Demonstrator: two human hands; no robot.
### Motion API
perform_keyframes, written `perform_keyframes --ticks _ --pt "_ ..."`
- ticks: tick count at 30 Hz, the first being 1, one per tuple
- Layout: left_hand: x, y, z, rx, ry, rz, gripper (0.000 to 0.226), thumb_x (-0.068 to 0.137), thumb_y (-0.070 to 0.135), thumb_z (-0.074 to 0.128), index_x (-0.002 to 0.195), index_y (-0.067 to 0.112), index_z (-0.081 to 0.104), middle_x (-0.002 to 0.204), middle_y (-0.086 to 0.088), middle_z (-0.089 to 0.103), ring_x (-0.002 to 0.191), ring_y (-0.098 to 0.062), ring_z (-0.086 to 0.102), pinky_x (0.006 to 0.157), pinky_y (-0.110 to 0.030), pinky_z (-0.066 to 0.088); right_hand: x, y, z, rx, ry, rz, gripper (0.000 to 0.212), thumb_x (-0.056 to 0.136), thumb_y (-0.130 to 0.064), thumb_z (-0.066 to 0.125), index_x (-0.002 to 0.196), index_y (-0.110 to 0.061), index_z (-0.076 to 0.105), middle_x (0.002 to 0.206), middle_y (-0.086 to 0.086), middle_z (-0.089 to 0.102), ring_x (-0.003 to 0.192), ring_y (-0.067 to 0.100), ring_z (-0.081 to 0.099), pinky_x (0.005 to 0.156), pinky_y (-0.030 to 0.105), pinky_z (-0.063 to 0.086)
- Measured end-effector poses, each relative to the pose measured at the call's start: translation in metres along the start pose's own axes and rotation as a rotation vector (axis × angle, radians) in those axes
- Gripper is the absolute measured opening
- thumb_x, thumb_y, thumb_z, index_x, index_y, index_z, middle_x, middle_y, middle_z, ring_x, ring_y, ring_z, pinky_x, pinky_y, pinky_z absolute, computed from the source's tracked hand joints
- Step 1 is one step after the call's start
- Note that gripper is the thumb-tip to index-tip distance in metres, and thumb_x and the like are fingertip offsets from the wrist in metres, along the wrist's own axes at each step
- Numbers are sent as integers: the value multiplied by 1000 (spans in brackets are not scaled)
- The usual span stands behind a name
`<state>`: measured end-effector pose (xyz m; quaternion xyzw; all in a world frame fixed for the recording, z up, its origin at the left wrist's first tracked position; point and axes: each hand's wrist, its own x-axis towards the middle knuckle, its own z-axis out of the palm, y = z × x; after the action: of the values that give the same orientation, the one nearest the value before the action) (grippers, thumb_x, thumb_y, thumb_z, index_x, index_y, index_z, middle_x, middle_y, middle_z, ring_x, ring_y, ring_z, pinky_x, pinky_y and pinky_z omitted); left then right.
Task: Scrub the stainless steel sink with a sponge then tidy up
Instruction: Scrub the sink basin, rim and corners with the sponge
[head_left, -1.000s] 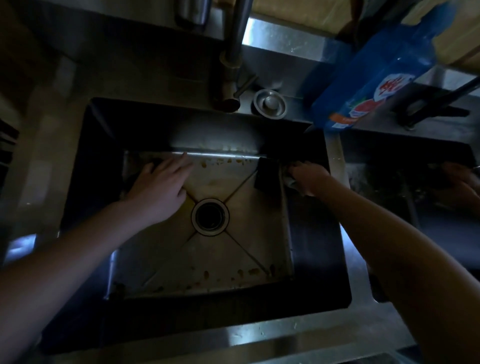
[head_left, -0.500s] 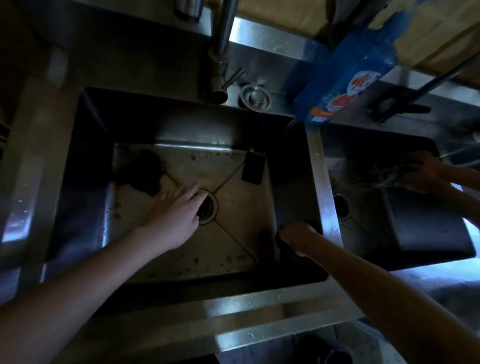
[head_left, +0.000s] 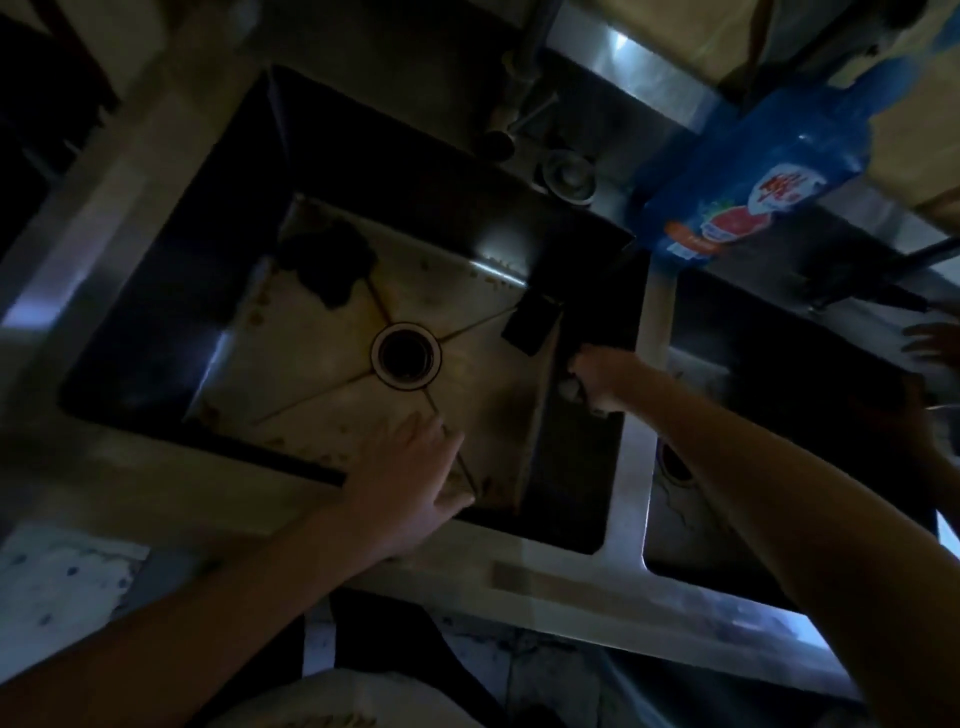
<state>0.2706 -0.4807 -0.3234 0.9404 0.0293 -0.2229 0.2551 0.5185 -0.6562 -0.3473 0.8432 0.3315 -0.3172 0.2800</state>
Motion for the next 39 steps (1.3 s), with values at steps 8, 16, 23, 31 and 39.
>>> perform_keyframes --ticks 8,16,23,31,39 --pt "-16 13 20 59 31 -63 61 91 56 41 143 26 25 133 1 40 122 -22 39 101 -38 28 -47 -48 61 34 -190 -232 19 83 -23 59 101 -17 58 110 3 59 96 23 59 70 31 46" --pt "-17 22 25 77 81 -99 51 93 50 42 136 25 32 127 1 44 116 -22 44 98 -38 31 -15 9 -9 -103 172 -50 30 89 -32 56 106 -8 60 114 14 60 105 32 60 81 36 47" --pt "-15 25 25 25 133 -113 40 91 45 47 125 25 44 119 3 50 112 -20 47 94 -36 30 -4 28 -29 -143 174 14 43 94 -40 45 122 -8 54 127 16 51 116 35 52 88 41 45" --pt "-14 27 27 52 102 -141 41 93 46 43 129 27 42 120 2 51 110 -21 49 94 -38 32 -43 -47 54 -105 -150 -278 33 90 -32 49 108 -8 63 110 12 65 100 30 63 74 36 52" --pt "-14 24 30 31 97 -162 44 91 50 44 128 26 43 119 4 51 109 -20 51 96 -40 33 -22 -22 26 -168 -116 -207 27 88 -31 53 105 -13 63 100 5 63 92 25 61 79 37 52"
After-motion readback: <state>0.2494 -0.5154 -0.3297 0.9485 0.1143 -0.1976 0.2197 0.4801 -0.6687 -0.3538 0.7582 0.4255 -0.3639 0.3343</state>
